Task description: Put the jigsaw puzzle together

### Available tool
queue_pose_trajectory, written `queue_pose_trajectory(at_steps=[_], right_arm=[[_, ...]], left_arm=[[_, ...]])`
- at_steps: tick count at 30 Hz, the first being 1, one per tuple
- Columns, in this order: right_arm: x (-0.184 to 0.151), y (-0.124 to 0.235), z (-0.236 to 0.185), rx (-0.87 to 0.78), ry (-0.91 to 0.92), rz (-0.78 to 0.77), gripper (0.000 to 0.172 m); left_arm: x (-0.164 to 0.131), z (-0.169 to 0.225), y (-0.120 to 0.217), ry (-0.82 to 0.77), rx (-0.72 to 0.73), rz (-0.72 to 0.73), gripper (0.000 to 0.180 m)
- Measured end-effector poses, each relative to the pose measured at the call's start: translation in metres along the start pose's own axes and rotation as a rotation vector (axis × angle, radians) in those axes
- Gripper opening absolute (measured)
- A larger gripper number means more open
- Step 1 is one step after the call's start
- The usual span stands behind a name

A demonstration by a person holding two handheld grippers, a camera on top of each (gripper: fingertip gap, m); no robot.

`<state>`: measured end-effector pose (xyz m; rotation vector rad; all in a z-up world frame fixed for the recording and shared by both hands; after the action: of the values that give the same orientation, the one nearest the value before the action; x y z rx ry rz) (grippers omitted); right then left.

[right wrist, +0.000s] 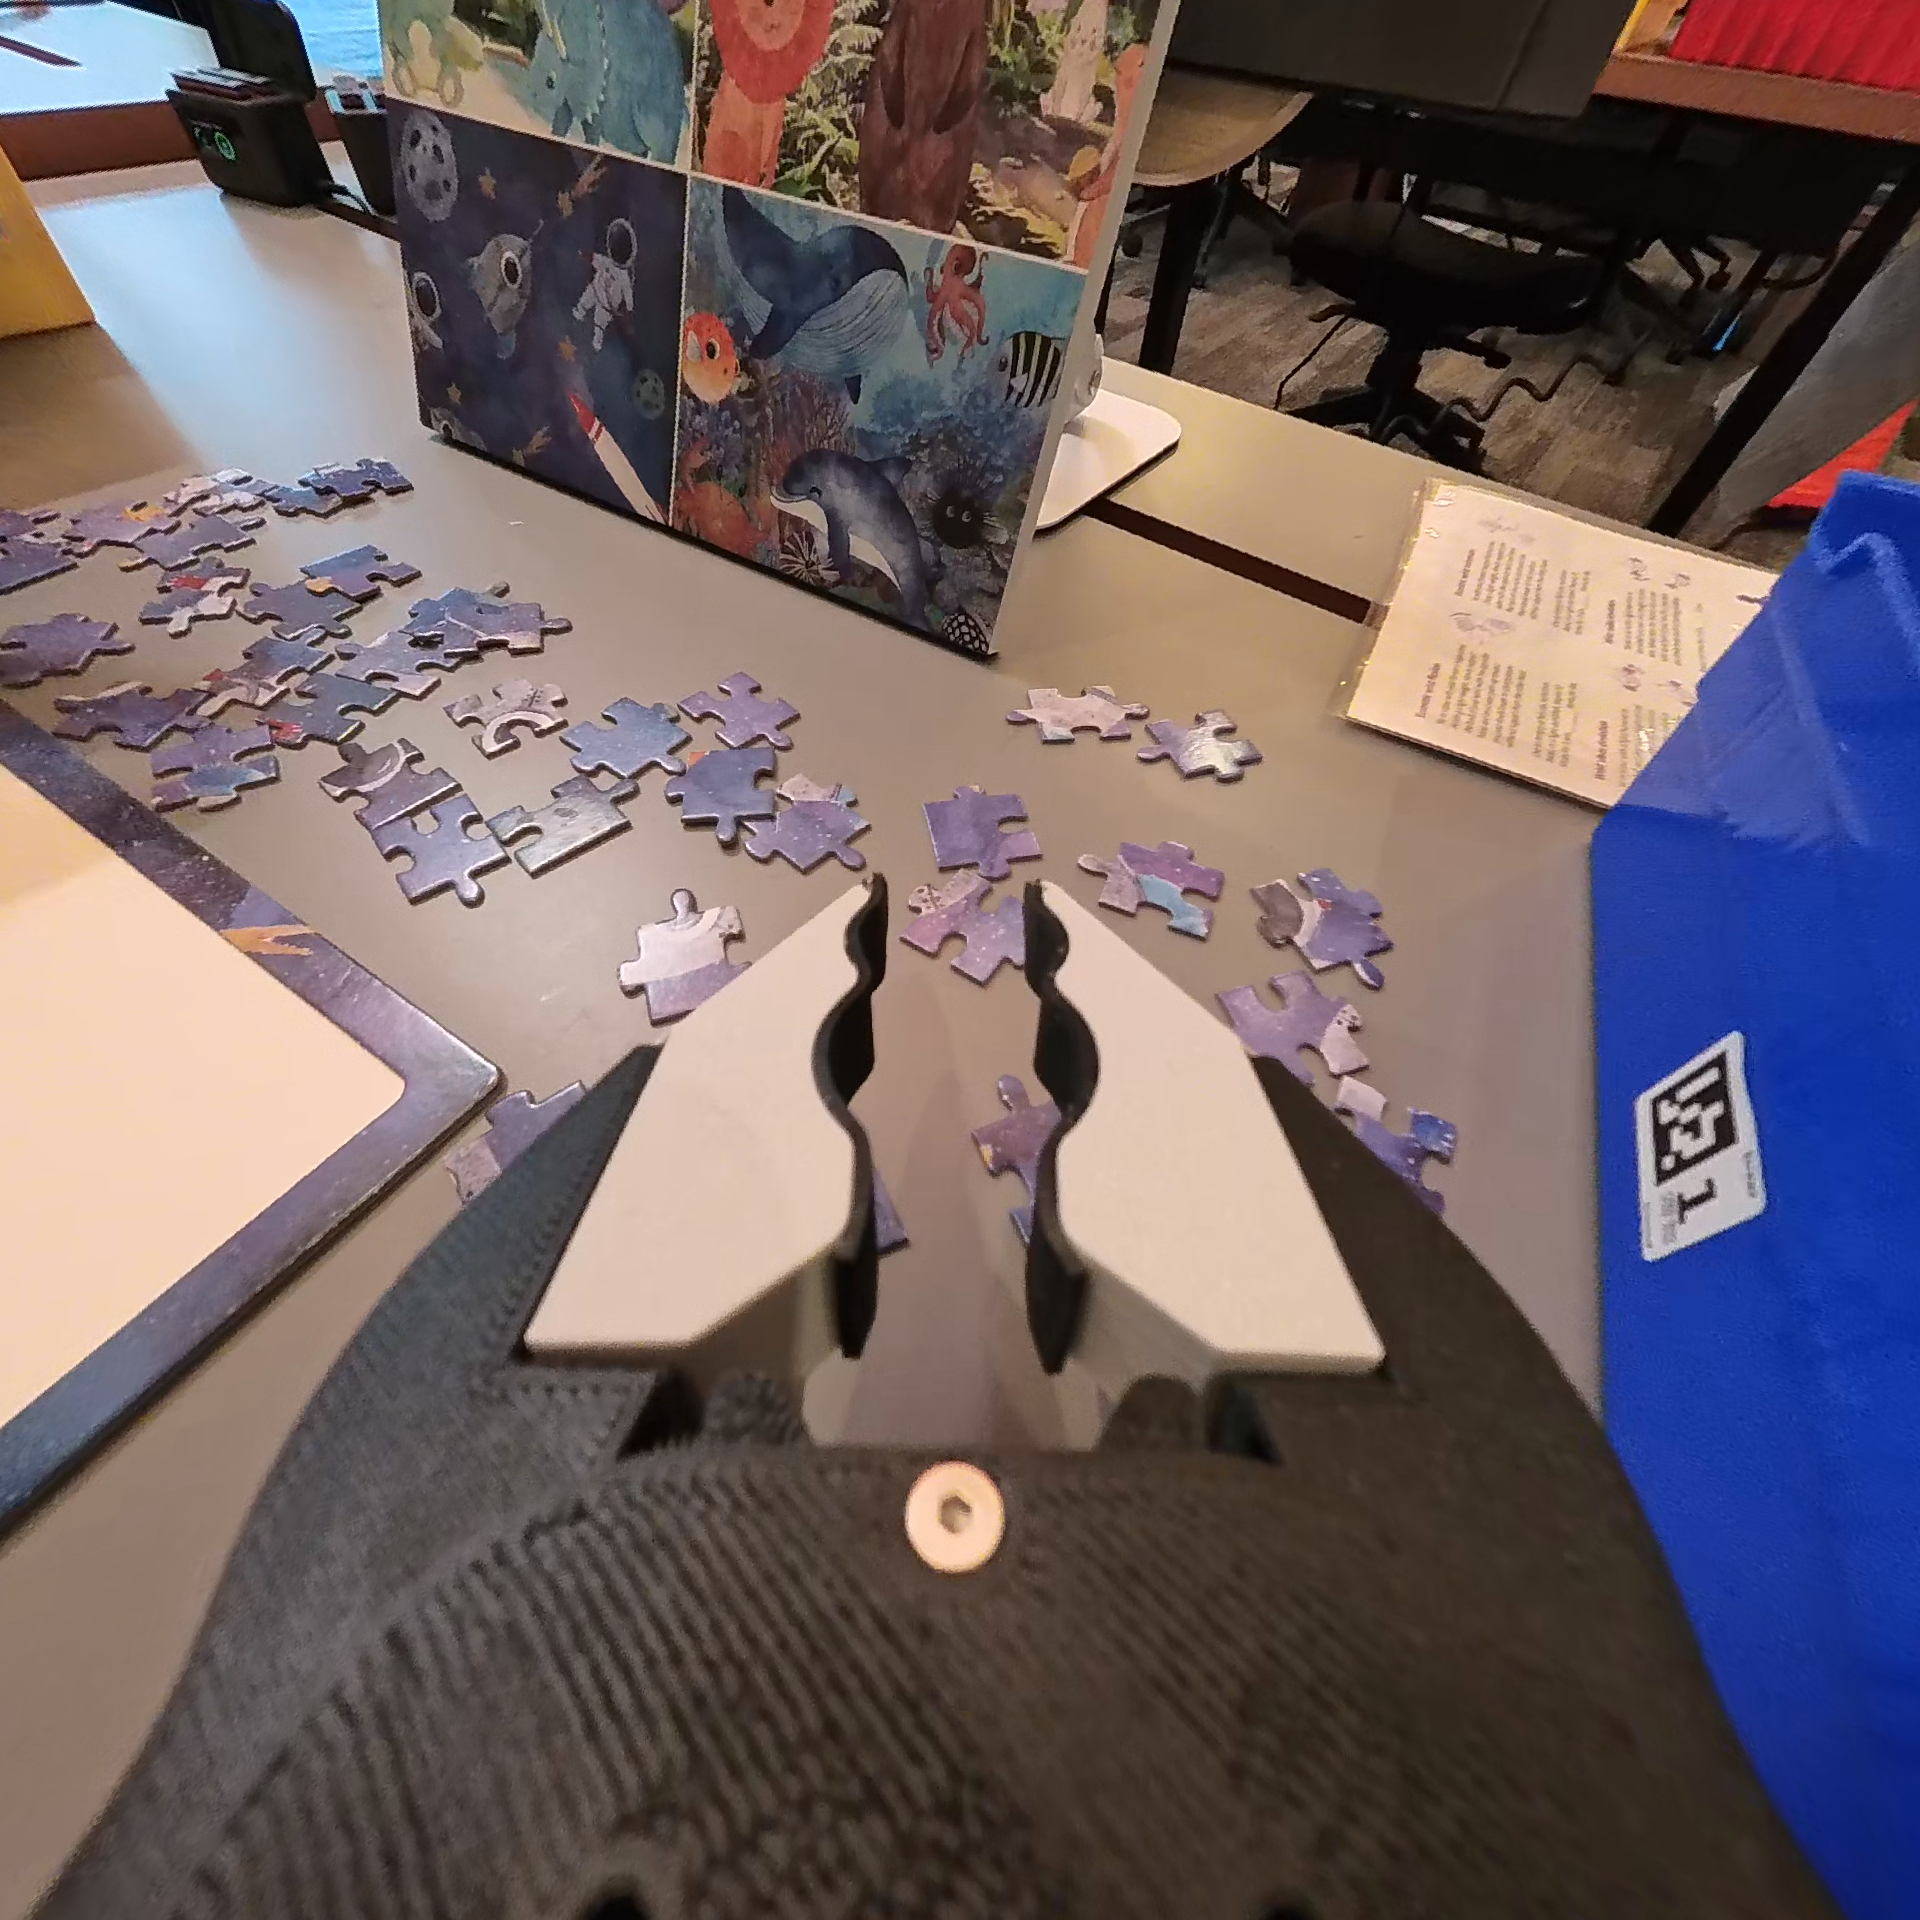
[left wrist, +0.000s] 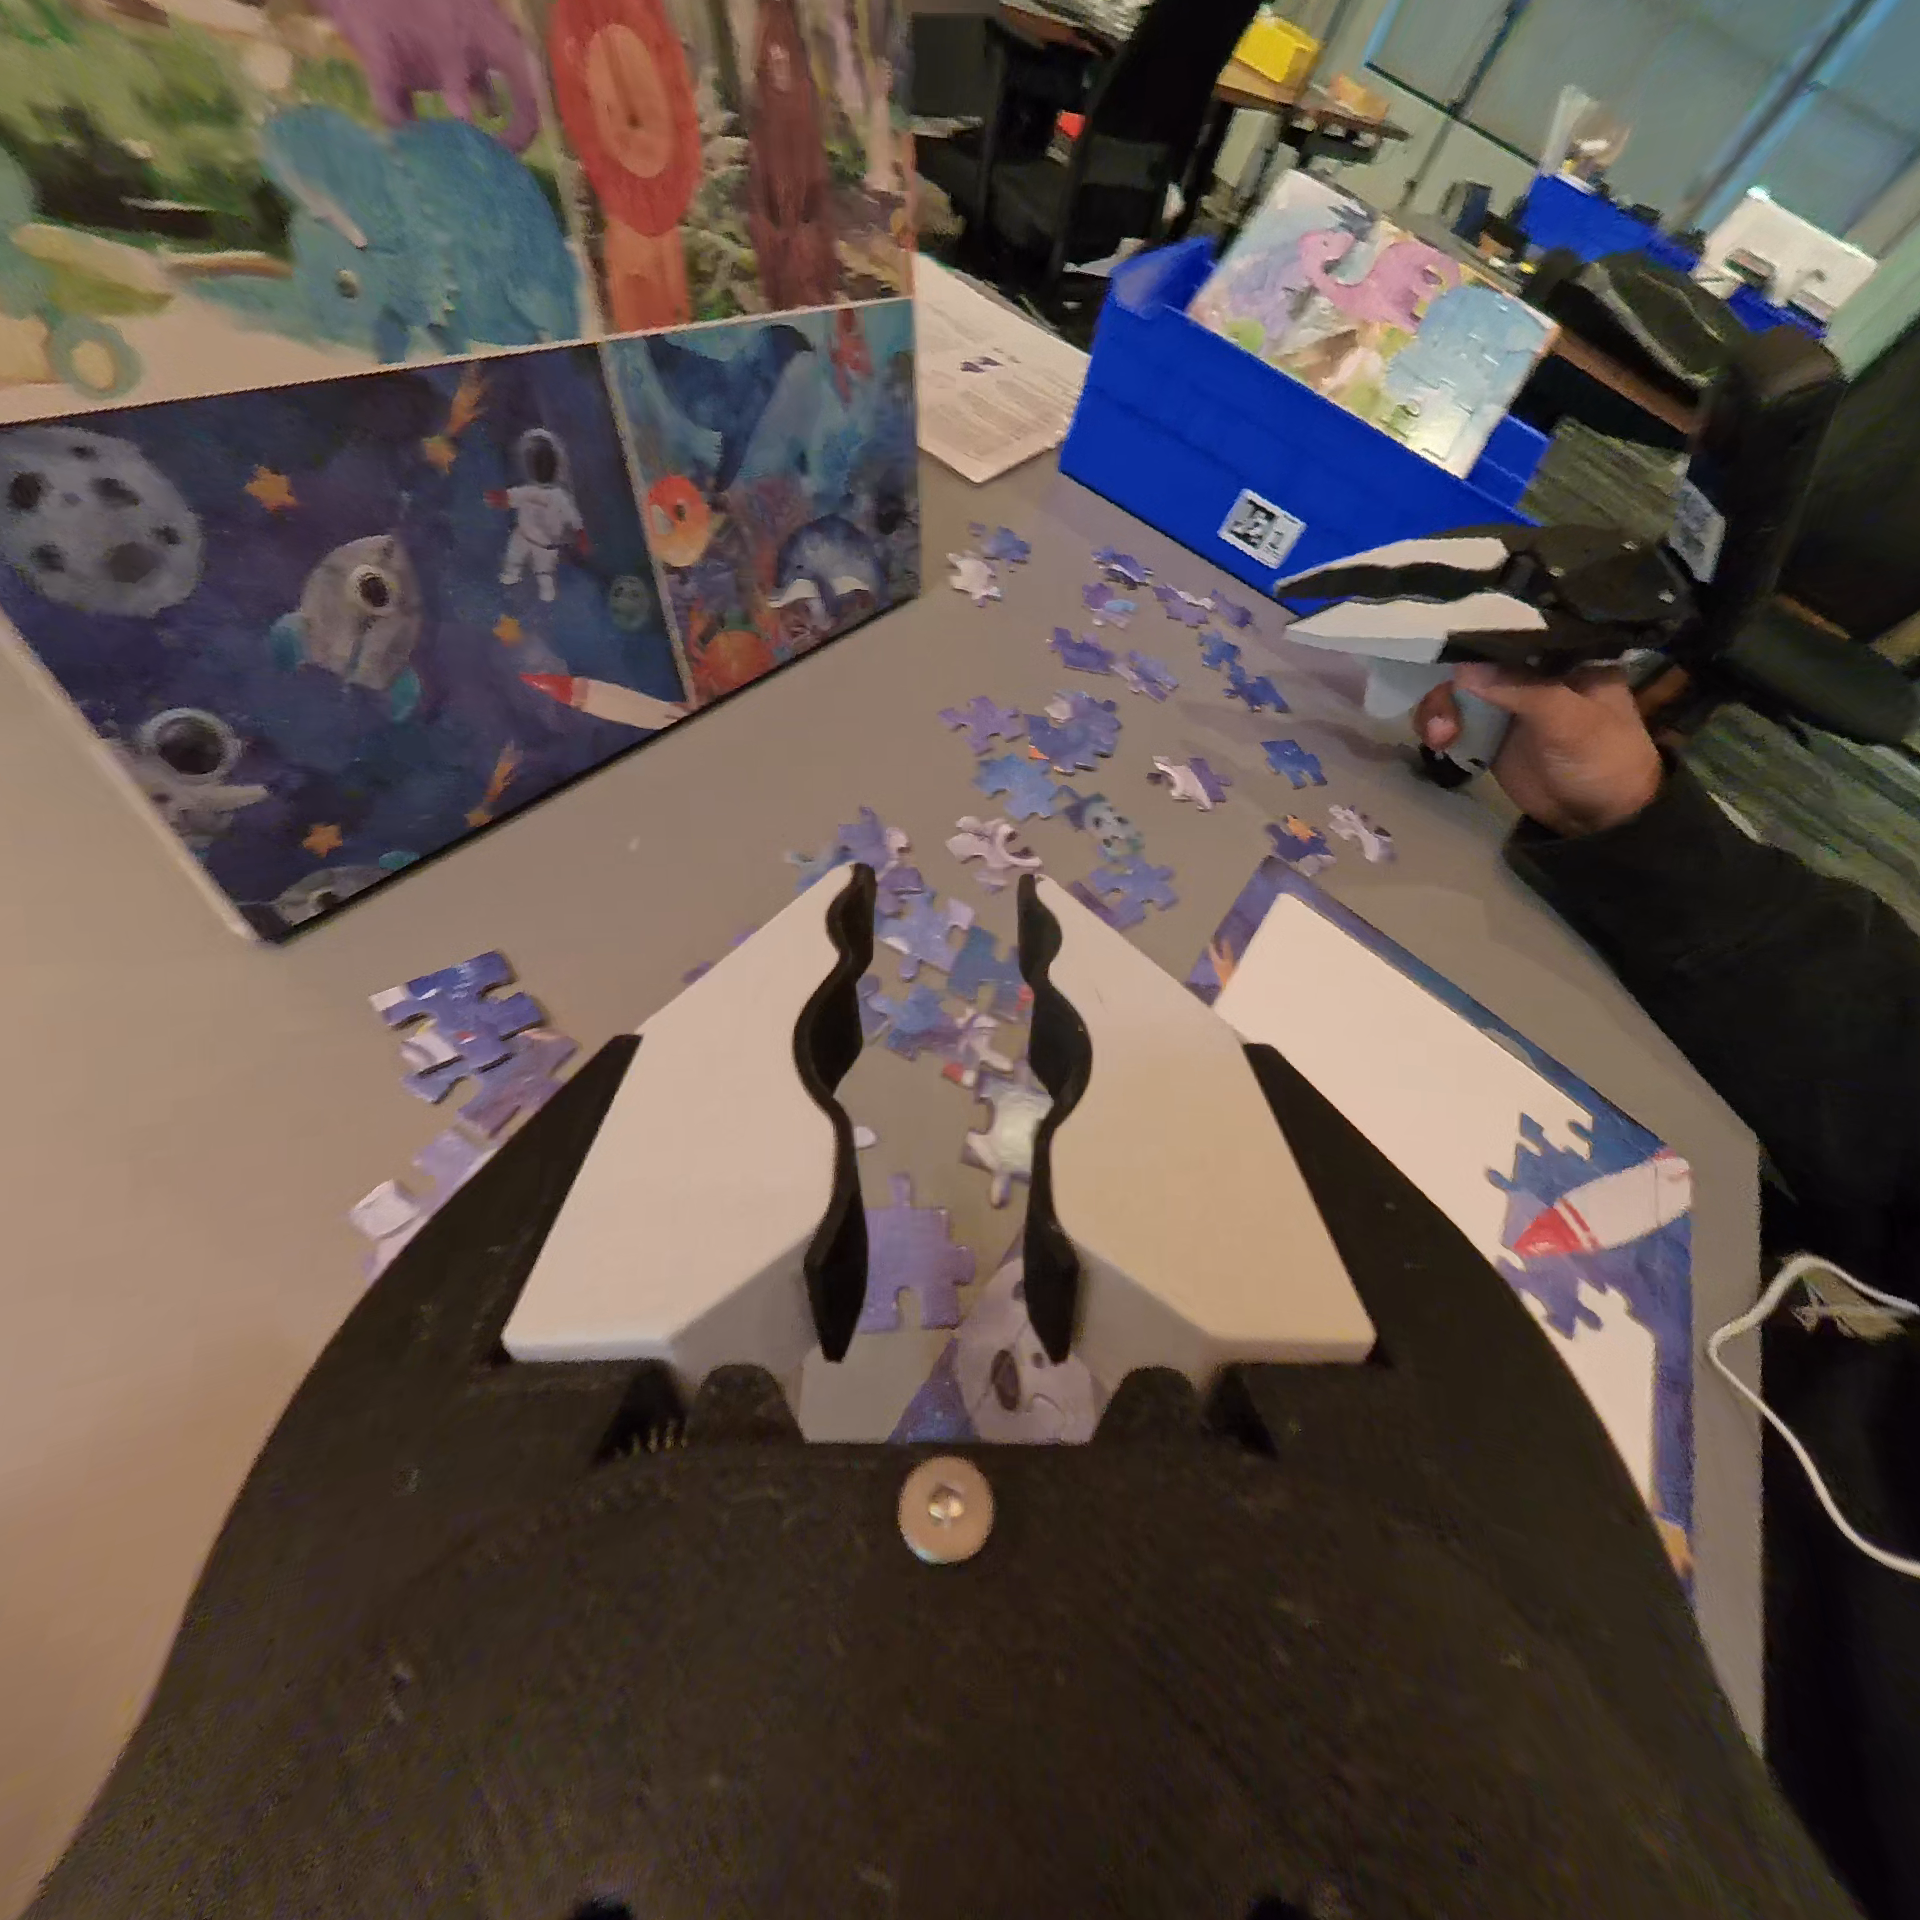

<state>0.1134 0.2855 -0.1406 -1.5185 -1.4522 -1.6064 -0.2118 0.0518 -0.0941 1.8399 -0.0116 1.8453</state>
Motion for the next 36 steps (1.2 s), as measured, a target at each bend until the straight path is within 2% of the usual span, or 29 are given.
queue_pose_trajectory(at_steps=[4, 10, 13, 17, 21, 29, 36], right_arm=[[0.0, 0.0, 0.0, 0.0, 0.001, -0.002, 0.025], [0.0, 0.0, -0.002, 0.014, -0.01, -0.001, 0.025], [0.0, -0.001, -0.005, 0.028, -0.012, -0.001, 0.025], [0.001, -0.002, -0.011, 0.045, 0.0, -0.006, 0.025], [0.001, -0.004, -0.015, 0.048, 0.019, -0.015, 0.026], [0.005, 0.0, -0.013, 0.038, 0.003, 0.01, 0.026], [0.003, -0.001, -0.012, 0.035, -0.003, 0.0, 0.026]], left_arm=[[0.001, 0.03, -0.019, -0.091, -0.178, -0.065, 0.032], [-0.022, 0.114, -0.069, -0.327, -0.522, -0.362, 0.029], [-0.029, 0.152, -0.086, -0.416, -0.629, -0.437, 0.026], [-0.038, 0.179, -0.093, -0.461, -0.731, -0.511, 0.023], [-0.041, 0.19, -0.092, -0.404, -0.855, -0.506, 0.025], [-0.051, 0.193, -0.096, -0.378, -0.868, -0.585, 0.029], [-0.053, 0.203, -0.099, -0.375, -0.905, -0.58, 0.029]])
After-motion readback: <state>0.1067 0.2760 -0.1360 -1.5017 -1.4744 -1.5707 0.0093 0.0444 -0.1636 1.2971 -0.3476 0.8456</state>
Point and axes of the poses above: each gripper's, where its closed fingertips meet, y back along the fingers, x out of its top, z = x × y across the jaws, the point moved 8 cm from there along y, back along the fingers, and after that the axes turned 15 degrees about -y, right-handed, at the moved point
